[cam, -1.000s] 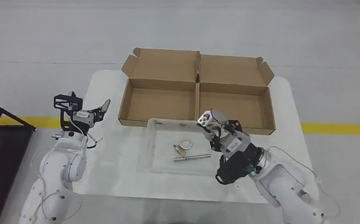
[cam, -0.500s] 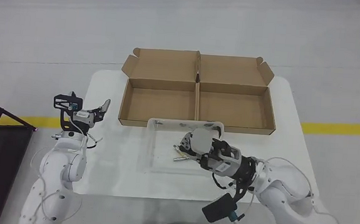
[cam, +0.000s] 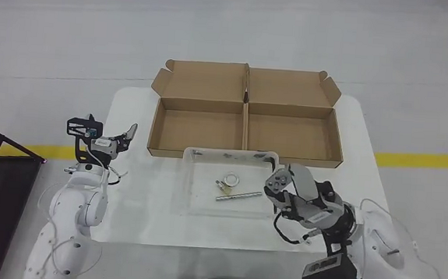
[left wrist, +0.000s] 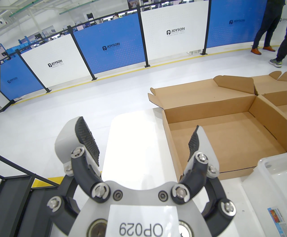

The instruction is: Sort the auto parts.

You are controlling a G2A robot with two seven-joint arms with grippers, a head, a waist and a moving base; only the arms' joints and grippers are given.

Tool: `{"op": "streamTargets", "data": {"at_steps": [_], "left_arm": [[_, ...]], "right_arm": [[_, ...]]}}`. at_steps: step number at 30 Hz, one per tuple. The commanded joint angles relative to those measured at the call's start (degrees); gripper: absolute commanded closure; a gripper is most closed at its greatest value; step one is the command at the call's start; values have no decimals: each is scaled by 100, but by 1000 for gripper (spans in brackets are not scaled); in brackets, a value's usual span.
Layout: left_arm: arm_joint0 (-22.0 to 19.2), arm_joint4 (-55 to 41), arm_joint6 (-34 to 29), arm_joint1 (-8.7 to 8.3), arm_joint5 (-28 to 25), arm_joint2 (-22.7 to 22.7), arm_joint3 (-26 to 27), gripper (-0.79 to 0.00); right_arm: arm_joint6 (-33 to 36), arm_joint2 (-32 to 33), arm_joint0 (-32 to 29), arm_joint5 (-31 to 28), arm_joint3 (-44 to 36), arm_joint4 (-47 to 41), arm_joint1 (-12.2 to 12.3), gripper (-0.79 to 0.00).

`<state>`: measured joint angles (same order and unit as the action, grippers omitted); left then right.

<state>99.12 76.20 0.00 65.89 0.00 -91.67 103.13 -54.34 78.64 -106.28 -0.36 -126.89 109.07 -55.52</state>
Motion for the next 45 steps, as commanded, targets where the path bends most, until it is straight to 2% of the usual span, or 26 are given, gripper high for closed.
{"op": "streamTargets", "data": {"at_steps": [1,9,28,34,41,45], "left_arm": [[0,0,0,0,0,0,0,-785],[0,0,0,0,0,0,0,-785],[0,0,0,0,0,0,0,-785],[0,0,0,0,0,0,0,-785],[0,0,0,0,0,0,0,-785],[0,0,0,0,0,0,0,-785]], "right_arm": [[-158,61,-58,-26,25,-204,-1,0],[-244,177,35,-146,284,-766,-32,0],[-273,163,89,-248,372,-755,-90,0],[-289,572,-17,-153,721,-1331,-105,0],[631,1061,-364,380,1185,-1269,-133,0],[924,1207,-341,368,1652,-1745,-166,0]]}}
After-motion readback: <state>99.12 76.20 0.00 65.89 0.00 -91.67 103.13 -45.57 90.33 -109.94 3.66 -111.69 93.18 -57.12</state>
